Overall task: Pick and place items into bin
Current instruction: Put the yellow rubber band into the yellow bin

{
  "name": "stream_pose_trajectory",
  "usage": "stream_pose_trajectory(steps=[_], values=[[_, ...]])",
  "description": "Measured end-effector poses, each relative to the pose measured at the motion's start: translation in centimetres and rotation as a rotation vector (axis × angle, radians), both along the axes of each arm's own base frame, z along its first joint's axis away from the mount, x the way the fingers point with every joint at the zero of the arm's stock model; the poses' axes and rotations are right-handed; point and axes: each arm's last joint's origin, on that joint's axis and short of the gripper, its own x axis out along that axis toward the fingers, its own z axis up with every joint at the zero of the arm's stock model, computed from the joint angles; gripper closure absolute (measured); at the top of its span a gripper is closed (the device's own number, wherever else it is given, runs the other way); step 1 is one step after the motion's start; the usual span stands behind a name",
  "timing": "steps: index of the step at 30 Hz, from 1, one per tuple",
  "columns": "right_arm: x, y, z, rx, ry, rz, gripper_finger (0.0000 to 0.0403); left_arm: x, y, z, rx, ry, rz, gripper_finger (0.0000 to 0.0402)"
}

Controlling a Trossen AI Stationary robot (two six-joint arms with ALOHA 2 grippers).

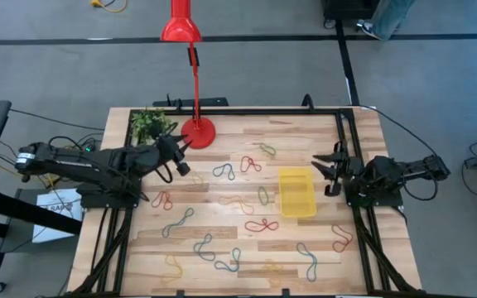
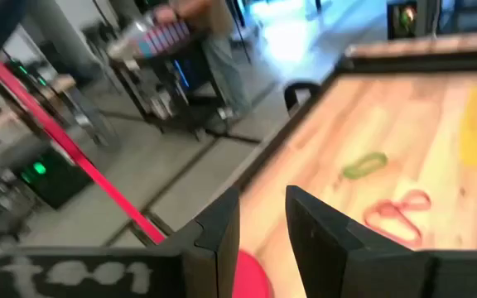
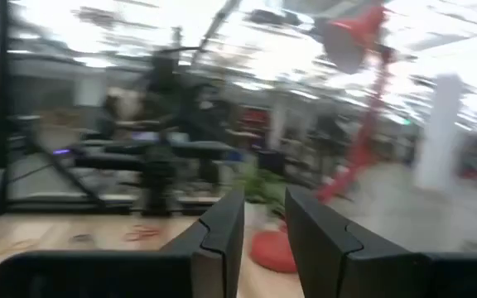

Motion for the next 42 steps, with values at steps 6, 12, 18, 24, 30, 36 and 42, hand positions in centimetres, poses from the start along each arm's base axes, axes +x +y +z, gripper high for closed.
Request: stream_pose_trajectory(steps=[6, 12, 18, 24, 30, 36, 42], values=[[0.2, -0.5, 0.4, 0.066, -0.046, -0.068, 0.032, 0.7, 0.2, -2.9, -0.213, 0.085, -0.09, 0.031], [1.3, -0.4, 1.1, 0.089, -0.023, -0.075, 0.032, 0.9, 0.2, -8.1, -0.33, 0.268, -0.052, 0.031], [3.0, -0.5, 2.0, 0.106, 0.048, -0.099, 0.032, 1.0, 0.0, -12.5, -0.45, 0.385, -0.034, 0.031], [5.3, -0.8, 2.7, 0.119, 0.12, -0.144, 0.032, 1.6, 0.0, -14.5, -0.462, 0.495, -0.039, 0.031], [7.5, -1.1, 2.6, 0.106, 0.223, -0.179, 0.032, 1.7, 0.0, -15.6, -0.425, 0.574, -0.032, 0.031], [9.7, -1.5, 2.9, 0.1, 0.284, -0.207, 0.032, 1.8, 0.6, -16.3, -0.364, 0.624, 0.013, 0.031], [12.0, -1.7, 3.3, 0.096, 0.33, -0.22, 0.032, 2.3, 1.2, -17.5, -0.412, 0.667, 0.02, 0.0312]])
